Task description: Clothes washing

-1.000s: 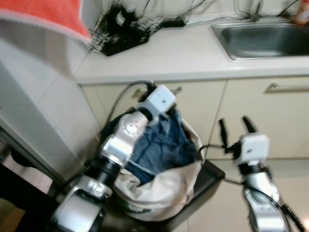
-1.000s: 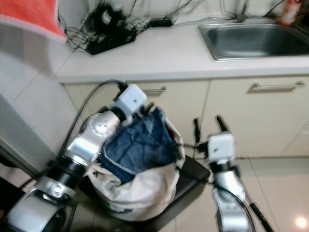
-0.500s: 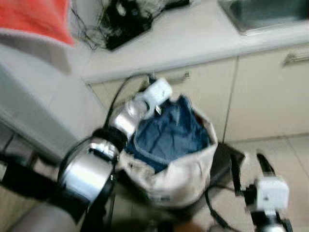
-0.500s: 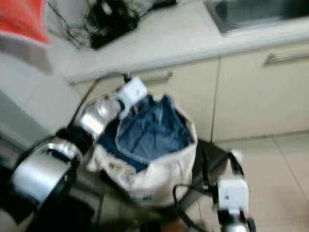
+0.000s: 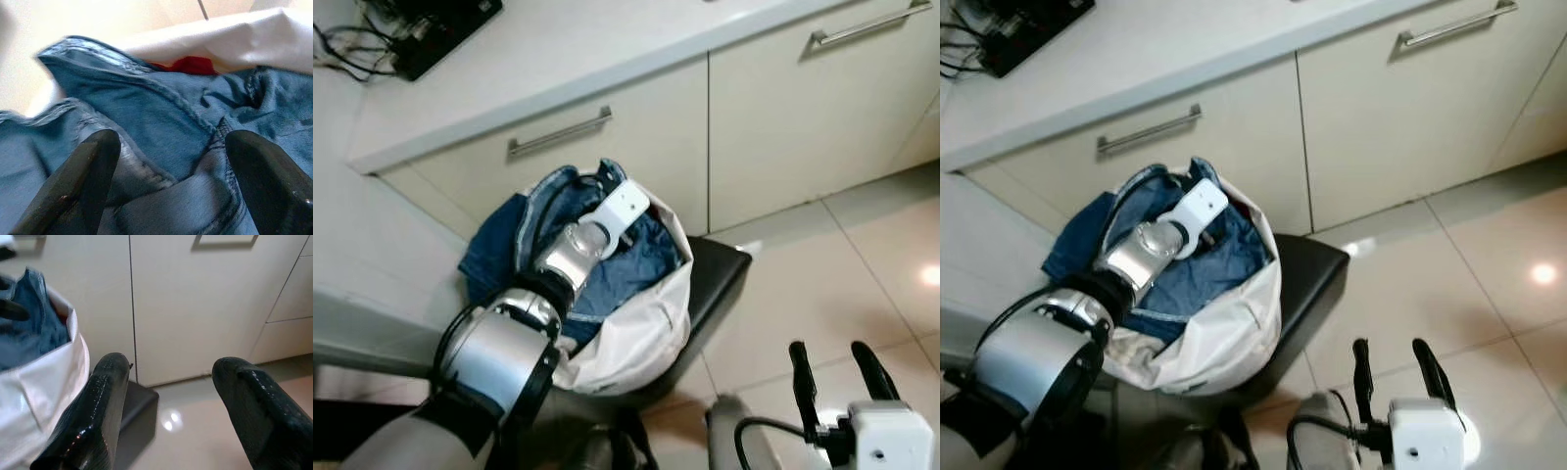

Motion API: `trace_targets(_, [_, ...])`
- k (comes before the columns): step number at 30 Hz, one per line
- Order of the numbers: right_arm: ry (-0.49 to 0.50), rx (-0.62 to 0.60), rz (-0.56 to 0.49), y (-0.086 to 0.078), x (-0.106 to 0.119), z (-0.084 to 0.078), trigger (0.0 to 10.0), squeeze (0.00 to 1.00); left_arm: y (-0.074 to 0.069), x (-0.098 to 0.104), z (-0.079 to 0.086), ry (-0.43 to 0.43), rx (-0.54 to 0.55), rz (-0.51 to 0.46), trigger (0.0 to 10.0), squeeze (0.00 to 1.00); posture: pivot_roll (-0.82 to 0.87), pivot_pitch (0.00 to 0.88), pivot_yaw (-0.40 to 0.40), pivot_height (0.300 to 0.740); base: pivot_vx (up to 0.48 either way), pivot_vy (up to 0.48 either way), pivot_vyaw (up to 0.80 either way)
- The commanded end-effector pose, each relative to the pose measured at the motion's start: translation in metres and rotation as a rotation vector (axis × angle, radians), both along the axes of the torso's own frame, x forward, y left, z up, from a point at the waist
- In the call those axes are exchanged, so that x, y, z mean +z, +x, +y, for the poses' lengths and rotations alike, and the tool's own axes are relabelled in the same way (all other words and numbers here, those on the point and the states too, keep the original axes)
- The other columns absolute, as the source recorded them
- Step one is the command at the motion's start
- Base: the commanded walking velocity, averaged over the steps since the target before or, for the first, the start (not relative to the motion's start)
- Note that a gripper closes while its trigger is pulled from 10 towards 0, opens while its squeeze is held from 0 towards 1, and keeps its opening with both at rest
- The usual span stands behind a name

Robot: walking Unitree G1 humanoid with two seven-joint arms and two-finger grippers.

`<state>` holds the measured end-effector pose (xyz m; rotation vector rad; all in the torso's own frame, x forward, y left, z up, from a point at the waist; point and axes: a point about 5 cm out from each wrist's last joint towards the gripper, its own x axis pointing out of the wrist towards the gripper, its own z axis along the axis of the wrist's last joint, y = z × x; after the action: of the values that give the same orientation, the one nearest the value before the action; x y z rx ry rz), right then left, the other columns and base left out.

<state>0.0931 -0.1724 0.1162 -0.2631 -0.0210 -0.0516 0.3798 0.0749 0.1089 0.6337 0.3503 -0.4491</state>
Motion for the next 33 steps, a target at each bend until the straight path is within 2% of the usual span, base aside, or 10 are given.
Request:
trace_targets(1, [-0.006,0.013,0.019,-0.005,0.005,0.002,10.0,0.00,-0.008,-0.018,0.007,0.050,0.016,0.032,10.0,0.00,-0.59,0.364,0.220,0.740,0.000,0.000,0.00])
trace_targets(2, [-0.028,0.008,0.052,-0.015,0.010,-0.002,10.0,0.00,-0.013,-0.025,0.001,0.077,0.001,0.023,10.0,0.00,-0.61,0.376,0.202,0.740,0.000,0.000,0.00])
trace_targets(3, [-0.032,0.004,0.060,-0.017,0.011,-0.004,10.0,0.00,-0.014,-0.027,0.001,0.097,-0.005,0.017,10.0,0.00,-0.61,0.381,0.195,0.740,0.000,0.000,0.00])
trace_targets(11, [-0.035,0.013,0.067,-0.015,0.016,-0.003,10.0,0.00,-0.020,-0.037,0.005,0.197,-0.038,-0.018,10.0,0.00,-0.60,0.382,0.188,0.740,0.000,0.000,0.00])
trace_targets(12, [-0.034,0.018,0.077,-0.014,0.015,-0.002,10.0,0.00,-0.022,-0.040,0.006,0.241,-0.065,-0.041,10.0,0.00,-0.59,0.379,0.191,0.740,0.000,0.000,0.00])
trace_targets(15, [-0.033,0.023,0.079,-0.014,0.015,-0.001,10.0,0.00,-0.023,-0.042,0.006,0.262,-0.085,-0.047,10.0,0.00,-0.59,0.378,0.193,0.740,0.000,0.000,0.00])
trace_targets(16, [-0.032,0.026,0.079,-0.012,0.015,0.000,10.0,0.00,-0.025,-0.043,0.005,0.280,-0.110,-0.053,0.0,0.00,-0.58,0.375,0.195,0.740,0.000,0.000,0.00])
trace_targets(23, [-0.030,0.028,0.074,-0.008,0.016,0.001,10.0,0.00,-0.028,-0.044,-0.003,0.307,-0.186,-0.087,0.0,0.00,-0.58,0.372,0.194,0.740,0.000,0.000,0.00])
trace_targets(26, [-0.033,0.028,0.078,-0.007,0.016,0.000,10.0,0.00,-0.034,-0.050,-0.011,0.261,-0.216,-0.063,0.0,0.00,-0.58,0.375,0.192,0.740,0.000,0.000,0.00])
trace_targets(33, [-0.032,0.022,0.086,-0.005,0.015,-0.001,10.0,0.00,-0.040,-0.058,-0.013,0.181,-0.198,0.040,0.0,0.00,-0.57,0.375,0.189,0.740,0.000,0.000,0.00])
